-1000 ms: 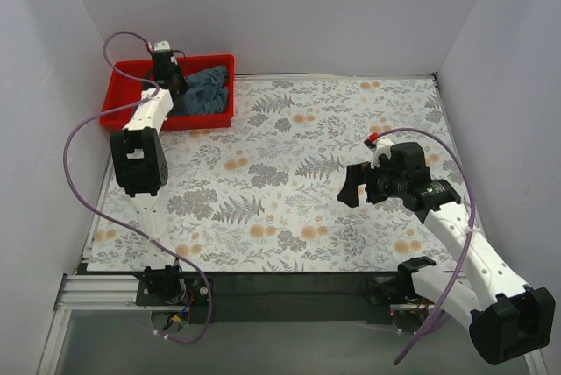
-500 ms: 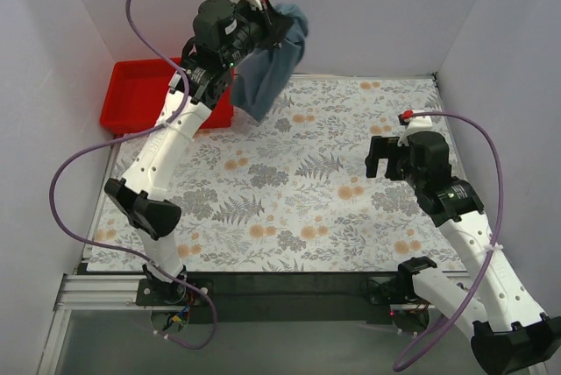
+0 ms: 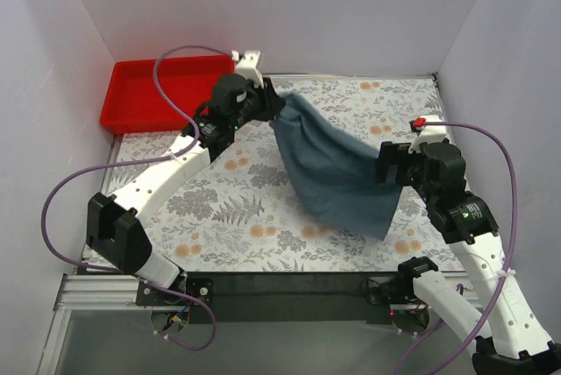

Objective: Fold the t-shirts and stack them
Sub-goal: Move the tshirt to the center of the board, then flatten the tshirt out

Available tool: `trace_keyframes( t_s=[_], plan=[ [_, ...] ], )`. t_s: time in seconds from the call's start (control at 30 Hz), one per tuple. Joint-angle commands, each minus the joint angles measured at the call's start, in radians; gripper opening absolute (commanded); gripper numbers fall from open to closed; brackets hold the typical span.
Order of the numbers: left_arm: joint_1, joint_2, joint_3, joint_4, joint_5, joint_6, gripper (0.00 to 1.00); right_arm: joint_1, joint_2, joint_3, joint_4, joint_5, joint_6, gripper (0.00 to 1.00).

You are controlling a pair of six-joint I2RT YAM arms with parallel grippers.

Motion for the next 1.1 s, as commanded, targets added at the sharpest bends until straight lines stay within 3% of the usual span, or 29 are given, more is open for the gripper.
trace_keyframes(
  t_s=[0.0, 0.13, 0.23, 0.4, 0.47, 0.63, 0.8, 0.93, 1.07],
  plan=[
    [0.011, 0.017, -0.257, 0.144, -0.187, 0.005, 0.42, 0.0, -0.01, -0.034, -0.014, -0.088, 0.018, 0.95],
    [0.013, 0.008, -0.36, 0.115, -0.229, -0.027, 0.69, 0.002, 0.011, -0.052, -0.046, -0.134, 0.021, 0.95],
    [0.01, -0.06, -0.432, 0.089, -0.19, -0.058, 0.75, 0.0, 0.043, -0.073, -0.07, -0.163, 0.038, 0.94],
    [-0.006, -0.163, -0.54, -0.023, -0.143, -0.153, 0.75, 0.0, 0.151, -0.138, -0.074, -0.301, 0.1, 0.8],
    [-0.019, -0.217, -0.595, -0.043, -0.126, -0.205, 0.75, 0.002, 0.189, -0.166, -0.067, -0.306, 0.13, 0.8],
    [-0.05, -0.289, -0.676, -0.061, -0.115, -0.29, 0.75, -0.006, 0.304, -0.169, 0.005, -0.139, 0.131, 0.77],
    [-0.055, -0.247, -0.683, -0.066, -0.109, -0.339, 0.75, -0.114, 0.444, -0.15, 0.073, -0.084, 0.099, 0.79],
    [-0.053, -0.185, -0.664, -0.049, -0.12, -0.346, 0.74, -0.225, 0.533, -0.164, 0.148, -0.2, 0.113, 0.81],
    [-0.053, -0.118, -0.656, -0.026, -0.132, -0.354, 0.68, -0.237, 0.6, -0.15, 0.205, -0.255, 0.148, 0.81]
  ],
)
